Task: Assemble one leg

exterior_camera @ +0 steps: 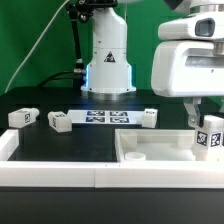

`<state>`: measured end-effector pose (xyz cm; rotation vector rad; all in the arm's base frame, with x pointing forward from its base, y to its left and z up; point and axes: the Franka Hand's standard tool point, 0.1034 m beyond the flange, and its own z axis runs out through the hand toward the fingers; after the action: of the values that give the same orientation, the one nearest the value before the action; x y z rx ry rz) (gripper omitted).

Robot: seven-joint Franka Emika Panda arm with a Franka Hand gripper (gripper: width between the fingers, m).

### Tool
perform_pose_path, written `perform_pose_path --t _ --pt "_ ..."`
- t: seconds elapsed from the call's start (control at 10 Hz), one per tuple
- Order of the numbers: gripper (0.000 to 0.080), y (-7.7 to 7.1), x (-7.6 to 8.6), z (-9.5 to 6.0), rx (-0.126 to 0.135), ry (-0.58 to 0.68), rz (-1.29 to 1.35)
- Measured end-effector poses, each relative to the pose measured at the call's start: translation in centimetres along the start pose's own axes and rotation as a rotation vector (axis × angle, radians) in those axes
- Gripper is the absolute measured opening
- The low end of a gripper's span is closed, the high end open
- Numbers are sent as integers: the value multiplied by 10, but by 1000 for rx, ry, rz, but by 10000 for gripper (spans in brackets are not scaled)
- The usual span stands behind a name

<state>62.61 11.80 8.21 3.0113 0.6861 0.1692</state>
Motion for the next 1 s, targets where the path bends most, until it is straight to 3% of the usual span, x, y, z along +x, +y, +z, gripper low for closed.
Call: perform_pose_path --t 0.1,0.4,1.0 --pt "290 0 0 0 0 0 0" --pt "292 0 0 0 1 0 63" --pt "292 0 0 0 13 6 622"
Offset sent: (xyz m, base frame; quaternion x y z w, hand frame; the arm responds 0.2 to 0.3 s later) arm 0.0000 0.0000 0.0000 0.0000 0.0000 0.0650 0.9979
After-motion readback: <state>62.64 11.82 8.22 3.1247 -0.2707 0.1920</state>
